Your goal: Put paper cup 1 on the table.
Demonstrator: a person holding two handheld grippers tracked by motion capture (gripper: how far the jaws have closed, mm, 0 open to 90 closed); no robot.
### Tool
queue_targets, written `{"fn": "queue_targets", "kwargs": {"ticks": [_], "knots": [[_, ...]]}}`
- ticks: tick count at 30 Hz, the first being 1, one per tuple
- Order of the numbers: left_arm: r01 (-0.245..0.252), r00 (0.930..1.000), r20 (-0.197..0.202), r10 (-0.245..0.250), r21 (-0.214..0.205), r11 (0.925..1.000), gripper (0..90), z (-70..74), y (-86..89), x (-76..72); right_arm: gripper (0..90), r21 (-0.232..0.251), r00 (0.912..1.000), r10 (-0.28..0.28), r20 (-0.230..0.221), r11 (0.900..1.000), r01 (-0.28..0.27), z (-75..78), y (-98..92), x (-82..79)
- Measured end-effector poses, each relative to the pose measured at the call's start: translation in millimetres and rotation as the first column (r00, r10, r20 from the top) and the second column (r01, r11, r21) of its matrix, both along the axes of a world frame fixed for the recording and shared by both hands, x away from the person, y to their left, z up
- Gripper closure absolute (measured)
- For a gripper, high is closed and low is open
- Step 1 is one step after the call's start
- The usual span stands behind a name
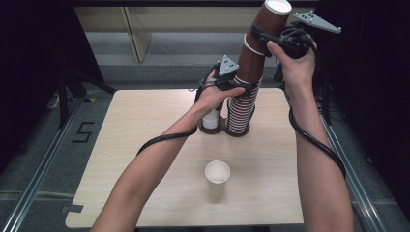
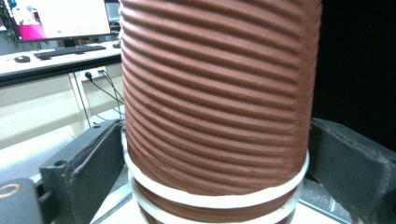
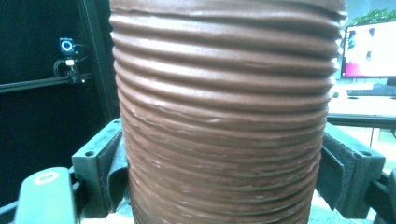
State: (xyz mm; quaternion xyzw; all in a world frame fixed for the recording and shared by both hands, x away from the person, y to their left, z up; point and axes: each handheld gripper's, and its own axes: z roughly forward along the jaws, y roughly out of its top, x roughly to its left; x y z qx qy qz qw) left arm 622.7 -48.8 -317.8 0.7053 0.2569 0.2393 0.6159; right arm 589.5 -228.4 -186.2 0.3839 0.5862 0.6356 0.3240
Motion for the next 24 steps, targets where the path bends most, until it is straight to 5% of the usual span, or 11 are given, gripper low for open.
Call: {"fn": "queue_targets", "kwargs": {"ticks": [12,24], "knots": [[0.033,0.9967,0.073,-0.036,0.044,0.9985,1.8,5.4,32.8,-35.8,16.7,0.030,0.9994,0.015,0.032,0.9994,-0.016,4.2,-15.7,-35.8],[0.037,0.9932,0.107,-0.046,0.085,0.9957,1.7,-16.6,92.1,-92.4,16.5,0.061,0.9968,0.073,-0.032,0.9956,-0.071,-38.4,-22.8,-78.6]]}}
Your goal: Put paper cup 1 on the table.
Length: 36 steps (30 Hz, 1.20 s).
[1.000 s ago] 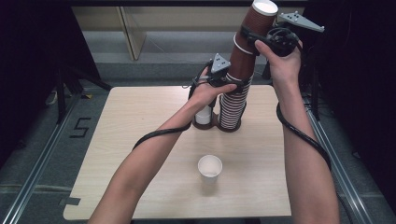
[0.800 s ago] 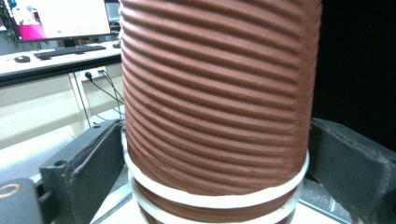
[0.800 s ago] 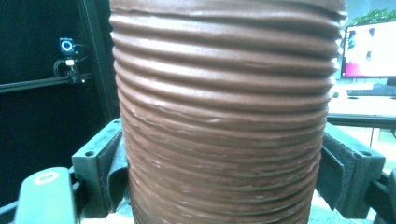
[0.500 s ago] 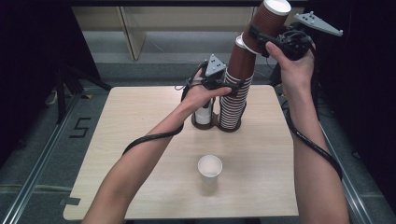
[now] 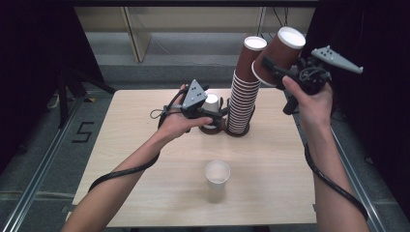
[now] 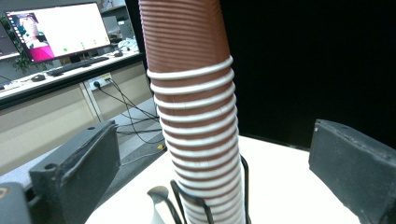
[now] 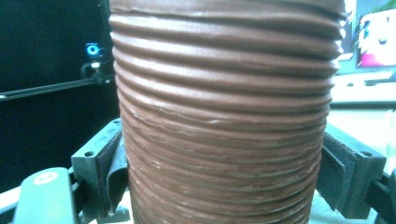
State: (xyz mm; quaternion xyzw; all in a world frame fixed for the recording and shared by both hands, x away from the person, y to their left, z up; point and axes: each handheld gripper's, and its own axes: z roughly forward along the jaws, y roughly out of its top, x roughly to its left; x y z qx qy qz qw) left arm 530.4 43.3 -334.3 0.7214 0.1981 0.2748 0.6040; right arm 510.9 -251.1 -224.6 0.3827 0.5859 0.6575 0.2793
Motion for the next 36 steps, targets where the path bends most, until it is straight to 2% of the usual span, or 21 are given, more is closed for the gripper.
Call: {"fn": "queue_targets", "kwargs": {"ticks": [3,6,7,8,9,12,14,16,18,23,25,27,29,30,31,35,36], "knots": [[0.004,1.0000,0.000,-0.004,-0.003,1.0000,1.7,-8.5,11.8,-13.6,16.4,0.023,0.9983,0.037,-0.045,0.9991,-0.036,-24.5,4.6,-9.8],[0.005,1.0000,-0.002,-0.005,0.008,1.0000,1.5,-19.1,19.7,-24.7,16.3,0.061,0.9917,0.071,-0.107,0.9960,-0.065,-53.3,13.0,-16.5],[0.009,0.9999,-0.007,-0.009,0.013,0.9999,1.4,-24.3,22.8,-29.5,16.4,0.063,0.9899,0.083,-0.115,0.9951,-0.076,-61.0,15.1,-17.5],[0.013,0.9999,-0.011,-0.012,0.011,0.9999,1.0,-27.5,23.9,-32.2,16.3,0.070,0.9856,0.091,-0.143,0.9942,-0.082,-73.4,19.7,-19.5],[0.015,0.9998,-0.012,-0.015,0.019,0.9997,0.8,-31.3,25.7,-35.4,16.3,0.079,0.9826,0.107,-0.152,0.9923,-0.096,-81.0,22.8,-19.7],[0.023,0.9995,-0.022,-0.022,0.028,0.9994,0.0,-41.3,29.0,-43.3,16.3,0.091,0.9673,0.134,-0.216,0.9890,-0.116,-111.9,36.2,-21.2],[0.032,0.9990,-0.034,-0.030,0.042,0.9986,0.0,-47.2,30.4,-47.1,16.2,0.092,0.9565,0.147,-0.252,0.9876,-0.128,-128.6,44.4,-20.8],[0.039,0.9984,-0.044,-0.036,0.053,0.9979,0.0,-55.0,29.8,-51.0,16.2,0.101,0.9486,0.156,-0.275,0.9860,-0.133,-142.4,51.3,-20.2],[0.044,0.9982,-0.043,-0.041,0.070,0.9966,0.0,-60.9,29.2,-53.9,16.2,0.091,0.9421,0.157,-0.296,0.9865,-0.136,-154.3,56.5,-19.1],[0.068,0.9961,-0.061,-0.064,0.079,0.9945,0.0,-71.2,24.4,-57.7,16.0,0.091,0.9263,0.159,-0.342,0.9866,-0.135,-175.2,64.0,-18.1],[0.079,0.9946,-0.074,-0.073,0.083,0.9935,0.0,-75.1,20.2,-58.1,16.0,0.099,0.9252,0.158,-0.345,0.9864,-0.131,-180.0,65.8,-17.4],[0.084,0.9935,-0.083,-0.077,0.082,0.9931,0.0,-77.9,16.2,-57.5,16.0,0.111,0.9179,0.165,-0.361,0.9848,-0.134,-183.1,68.0,-16.9],[0.086,0.9928,-0.090,-0.079,0.080,0.9930,0.0,-79.6,12.9,-55.6,16.0,0.112,0.9171,0.167,-0.362,0.9845,-0.135,-185.7,69.9,-15.8],[0.086,0.9921,-0.098,-0.079,0.074,0.9936,0.0,-80.7,11.0,-54.3,16.0,0.117,0.9133,0.170,-0.370,0.9838,-0.135,-186.8,70.5,-15.6],[0.091,0.9906,-0.109,-0.083,0.068,0.9936,0.0,-82.0,8.8,-52.5,16.0,0.109,0.9170,0.159,-0.366,0.9858,-0.127,-188.5,70.6,-14.7],[0.098,0.9881,-0.125,-0.090,0.060,0.9934,0.0,-85.3,3.3,-49.2,16.0,0.115,0.9116,0.158,-0.380,0.9858,-0.123,-192.5,72.1,-13.6],[0.099,0.9871,-0.132,-0.091,0.057,0.9934,0.0,-86.9,0.3,-48.0,16.0,0.127,0.9064,0.157,-0.392,0.9851,-0.116,-194.5,73.4,-13.5]]}}
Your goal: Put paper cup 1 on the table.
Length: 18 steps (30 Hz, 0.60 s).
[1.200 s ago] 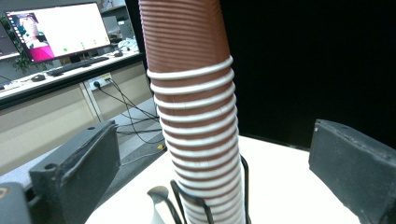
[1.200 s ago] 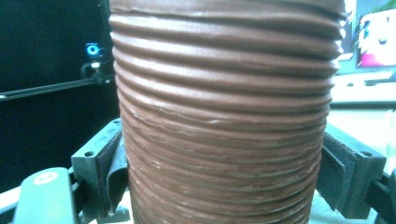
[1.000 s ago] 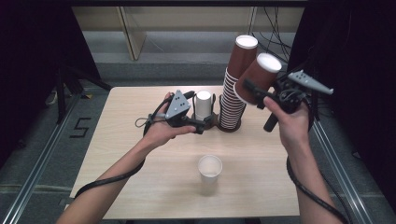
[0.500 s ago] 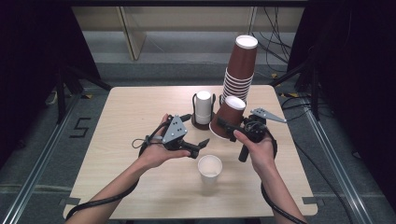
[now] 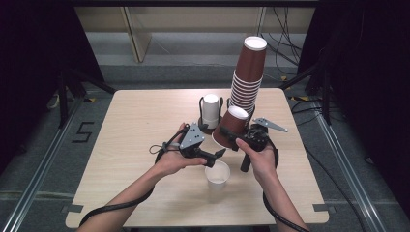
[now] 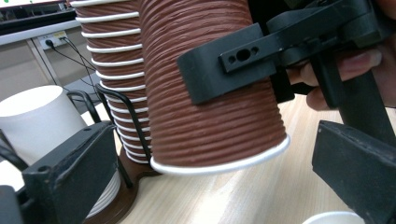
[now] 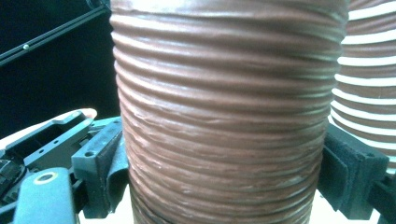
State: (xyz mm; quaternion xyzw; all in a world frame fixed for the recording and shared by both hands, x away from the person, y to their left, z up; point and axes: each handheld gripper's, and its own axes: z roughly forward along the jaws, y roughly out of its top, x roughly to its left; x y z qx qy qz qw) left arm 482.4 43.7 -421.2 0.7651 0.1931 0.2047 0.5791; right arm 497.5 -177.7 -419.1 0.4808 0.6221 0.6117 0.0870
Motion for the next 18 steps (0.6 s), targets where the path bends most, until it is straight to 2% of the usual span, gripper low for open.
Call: {"fn": "queue_targets", "kwargs": {"ticks": [6,13,18], "knots": [[0.004,1.0000,0.007,-0.004,0.010,0.9999,0.0,-2.1,-3.0,0.4,15.9,0.021,0.9997,-0.018,-0.016,0.9996,0.018,-4.0,-1.1,0.9],[0.007,0.9999,0.014,-0.007,0.014,0.9999,0.0,-2.3,-4.2,0.0,15.9,0.091,0.9950,-0.043,-0.091,0.9945,0.051,-7.5,-4.2,-2.2],[0.013,0.9999,0.009,-0.013,0.019,0.9997,0.0,-3.5,-6.7,0.1,15.9,0.115,0.9931,-0.049,-0.106,0.9914,0.062,-10.2,-4.6,-1.8]]}}
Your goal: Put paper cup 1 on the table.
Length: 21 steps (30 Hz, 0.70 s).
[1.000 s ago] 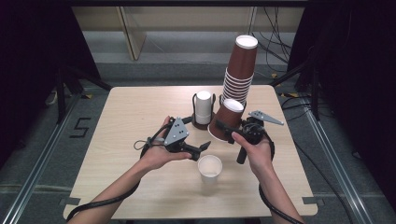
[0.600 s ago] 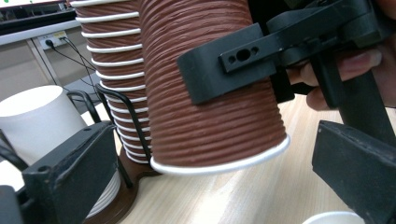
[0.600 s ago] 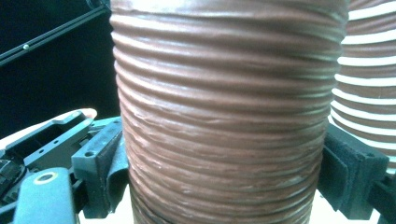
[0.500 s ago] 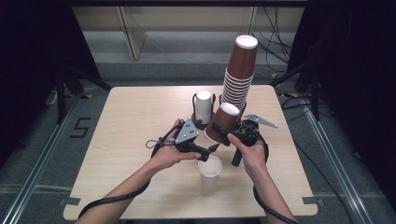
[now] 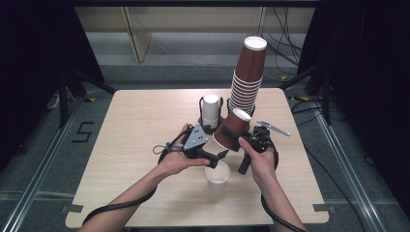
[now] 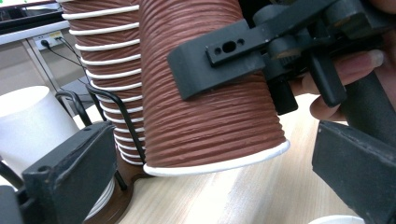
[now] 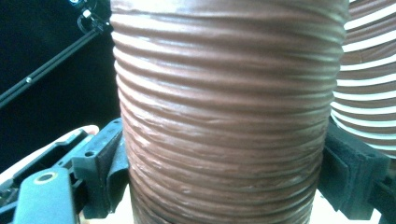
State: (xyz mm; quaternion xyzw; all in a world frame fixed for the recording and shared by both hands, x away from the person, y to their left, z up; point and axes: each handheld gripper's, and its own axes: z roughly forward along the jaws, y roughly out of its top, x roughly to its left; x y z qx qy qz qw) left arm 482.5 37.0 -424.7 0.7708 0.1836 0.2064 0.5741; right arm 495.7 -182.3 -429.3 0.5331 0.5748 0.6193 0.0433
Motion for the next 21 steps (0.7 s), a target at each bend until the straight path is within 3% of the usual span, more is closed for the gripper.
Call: {"fn": "queue_targets", "kwargs": {"ticks": [12,21], "knots": [[-0.002,1.0000,-0.007,0.002,0.014,0.9999,0.0,-2.8,-12.2,8.8,15.9,0.038,0.9999,-0.002,-0.011,0.9993,0.003,1.4,0.1,-1.1],[0.008,0.9992,-0.040,-0.008,0.009,0.9999,0.0,-5.6,-20.5,16.2,15.9,0.043,1.0000,-0.001,-0.007,0.9991,0.001,3.8,4.5,-1.5]]}}
